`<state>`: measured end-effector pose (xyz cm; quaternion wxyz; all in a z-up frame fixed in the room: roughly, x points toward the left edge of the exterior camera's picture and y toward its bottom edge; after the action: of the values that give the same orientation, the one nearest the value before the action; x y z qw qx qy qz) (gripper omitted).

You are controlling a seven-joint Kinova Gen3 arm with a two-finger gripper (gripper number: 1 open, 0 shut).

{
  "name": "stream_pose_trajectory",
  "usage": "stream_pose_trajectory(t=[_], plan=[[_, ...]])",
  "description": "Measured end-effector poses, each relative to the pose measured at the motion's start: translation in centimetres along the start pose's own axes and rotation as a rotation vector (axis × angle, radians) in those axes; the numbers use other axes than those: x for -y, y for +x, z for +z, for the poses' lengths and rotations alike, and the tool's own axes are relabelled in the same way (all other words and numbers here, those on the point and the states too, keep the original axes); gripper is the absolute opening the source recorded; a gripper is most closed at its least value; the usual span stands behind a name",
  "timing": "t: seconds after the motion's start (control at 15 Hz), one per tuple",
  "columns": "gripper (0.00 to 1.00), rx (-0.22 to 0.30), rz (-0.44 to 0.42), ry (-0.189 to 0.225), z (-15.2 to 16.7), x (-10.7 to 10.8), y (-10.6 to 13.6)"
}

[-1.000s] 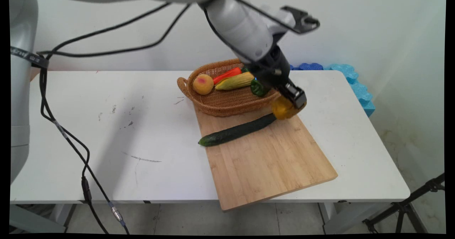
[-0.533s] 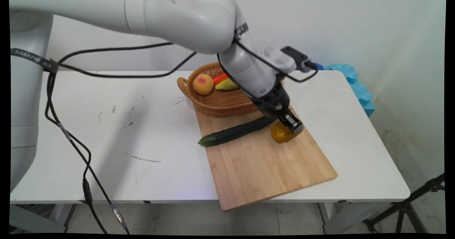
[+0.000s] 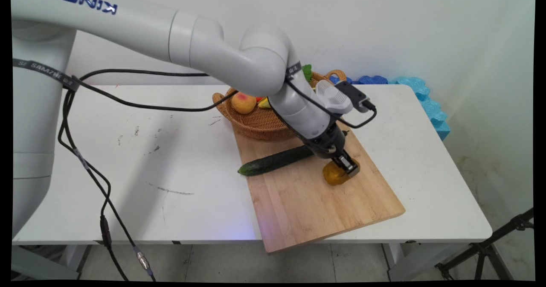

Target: Place the picked object on the cutting board

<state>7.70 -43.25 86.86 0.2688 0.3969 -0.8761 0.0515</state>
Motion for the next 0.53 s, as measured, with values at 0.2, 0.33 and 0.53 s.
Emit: stream_pose_trajectory(t=[0.2, 0.33, 0.53], plan=[[0.0, 0.002, 0.007, 0.003, 1.1, 0.1, -0.5], [0.0, 0.003, 0.01, 0.004, 1.5, 0.2, -0.7], [0.0, 0.003, 0.014, 0.006, 2.2, 0.3, -1.0]])
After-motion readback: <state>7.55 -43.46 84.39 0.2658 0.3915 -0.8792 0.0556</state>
